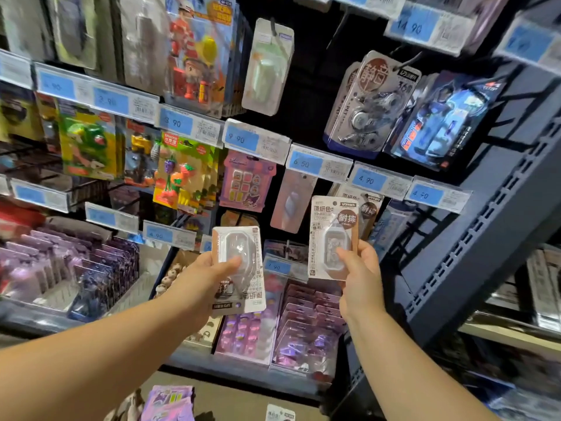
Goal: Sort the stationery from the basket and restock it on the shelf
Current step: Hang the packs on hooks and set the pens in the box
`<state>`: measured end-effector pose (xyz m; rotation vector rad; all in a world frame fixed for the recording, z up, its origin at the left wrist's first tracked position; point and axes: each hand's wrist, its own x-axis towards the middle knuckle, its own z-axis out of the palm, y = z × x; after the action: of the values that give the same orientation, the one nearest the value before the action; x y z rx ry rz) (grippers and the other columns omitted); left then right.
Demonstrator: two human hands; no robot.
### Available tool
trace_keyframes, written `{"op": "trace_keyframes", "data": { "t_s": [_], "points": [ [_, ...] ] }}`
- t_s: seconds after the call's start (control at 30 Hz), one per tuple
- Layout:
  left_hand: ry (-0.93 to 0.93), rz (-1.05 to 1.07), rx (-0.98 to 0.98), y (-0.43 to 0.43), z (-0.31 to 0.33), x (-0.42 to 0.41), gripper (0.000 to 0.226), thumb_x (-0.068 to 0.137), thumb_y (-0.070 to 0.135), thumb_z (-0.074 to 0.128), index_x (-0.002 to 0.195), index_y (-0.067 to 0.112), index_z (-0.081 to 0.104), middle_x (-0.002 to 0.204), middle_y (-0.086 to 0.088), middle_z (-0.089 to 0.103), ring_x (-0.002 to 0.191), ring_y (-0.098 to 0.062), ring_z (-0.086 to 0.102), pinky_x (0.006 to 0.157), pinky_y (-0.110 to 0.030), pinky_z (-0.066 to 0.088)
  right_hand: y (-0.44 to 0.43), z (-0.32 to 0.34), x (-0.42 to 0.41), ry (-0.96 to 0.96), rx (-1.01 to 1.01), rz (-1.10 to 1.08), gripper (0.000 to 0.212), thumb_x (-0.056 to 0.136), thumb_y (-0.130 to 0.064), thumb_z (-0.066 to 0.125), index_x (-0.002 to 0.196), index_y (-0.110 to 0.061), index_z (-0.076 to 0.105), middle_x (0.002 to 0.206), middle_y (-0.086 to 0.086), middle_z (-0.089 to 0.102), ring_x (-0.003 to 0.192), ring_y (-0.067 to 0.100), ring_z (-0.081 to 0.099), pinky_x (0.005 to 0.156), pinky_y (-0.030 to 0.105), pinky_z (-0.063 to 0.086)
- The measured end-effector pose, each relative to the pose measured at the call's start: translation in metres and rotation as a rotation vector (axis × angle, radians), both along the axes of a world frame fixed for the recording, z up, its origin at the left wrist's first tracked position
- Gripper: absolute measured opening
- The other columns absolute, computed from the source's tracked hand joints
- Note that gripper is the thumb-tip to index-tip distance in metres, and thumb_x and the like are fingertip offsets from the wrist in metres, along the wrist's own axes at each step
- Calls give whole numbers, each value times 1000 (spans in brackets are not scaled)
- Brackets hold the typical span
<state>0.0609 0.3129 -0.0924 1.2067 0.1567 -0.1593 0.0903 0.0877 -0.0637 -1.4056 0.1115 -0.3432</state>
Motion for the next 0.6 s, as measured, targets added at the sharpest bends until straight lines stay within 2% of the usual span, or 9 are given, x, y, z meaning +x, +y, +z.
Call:
{"op": "trace_keyframes", "data": {
  "t_s": [0.1, 0.23, 0.3, 0.33, 0.4, 0.47, 0.6],
  "points": [
    [-6, -12, 0, -2, -2, 1, 22, 95, 23, 60, 115, 15, 57, 104, -14, 68, 86, -29, 64, 62, -38, 51, -14, 1, 5, -46, 12, -127, 17, 79, -19, 64, 95, -25, 63, 99, 6, 69, 94, 27, 64, 97, 55, 46],
    [-4, -37, 36, -6, -2, 0, 20, 93, 17, 62, 112, 14, 58, 95, -13, 71, 78, -27, 67, 63, -37, 52, -24, 4, 10, -66, 20, -184, 10, 84, -18, 63, 90, -26, 63, 96, 3, 66, 91, 24, 61, 97, 53, 45],
    [-1, -42, 53, -7, -4, 1, 25, 91, 15, 64, 116, 12, 58, 98, -14, 72, 86, -31, 68, 72, -42, 53, -27, 5, 13, -74, 34, -202, 10, 88, -16, 62, 95, -23, 62, 98, 2, 65, 93, 22, 60, 99, 50, 44],
    [5, -33, 56, -7, -4, 1, 30, 90, 15, 65, 118, 11, 57, 102, -15, 71, 89, -33, 68, 72, -43, 53, -29, 6, 15, -73, 43, -208, 12, 89, -15, 61, 100, -21, 62, 100, 3, 65, 95, 23, 60, 100, 49, 44],
    [19, -6, 47, -6, -4, 1, 35, 88, 15, 68, 120, 11, 53, 106, -18, 70, 86, -33, 69, 63, -40, 54, -30, 7, 20, -67, 43, -209, 19, 89, -17, 62, 109, -19, 61, 108, 5, 66, 103, 26, 61, 102, 50, 42],
    [21, 19, 38, -8, -4, 0, 32, 88, 13, 68, 116, 13, 53, 101, -17, 70, 75, -30, 70, 57, -38, 53, -30, 8, 22, -60, 47, -201, 26, 89, -20, 62, 114, -19, 60, 115, 6, 66, 110, 29, 61, 103, 51, 42],
    [27, 55, 48, -10, -3, -1, 40, 87, 14, 69, 121, 12, 48, 101, -15, 68, 75, -29, 70, 57, -38, 54, -30, 8, 26, -61, 62, -182, 25, 93, -15, 60, 117, -20, 62, 114, 4, 68, 109, 25, 64, 95, 39, 47]
  ]
}}
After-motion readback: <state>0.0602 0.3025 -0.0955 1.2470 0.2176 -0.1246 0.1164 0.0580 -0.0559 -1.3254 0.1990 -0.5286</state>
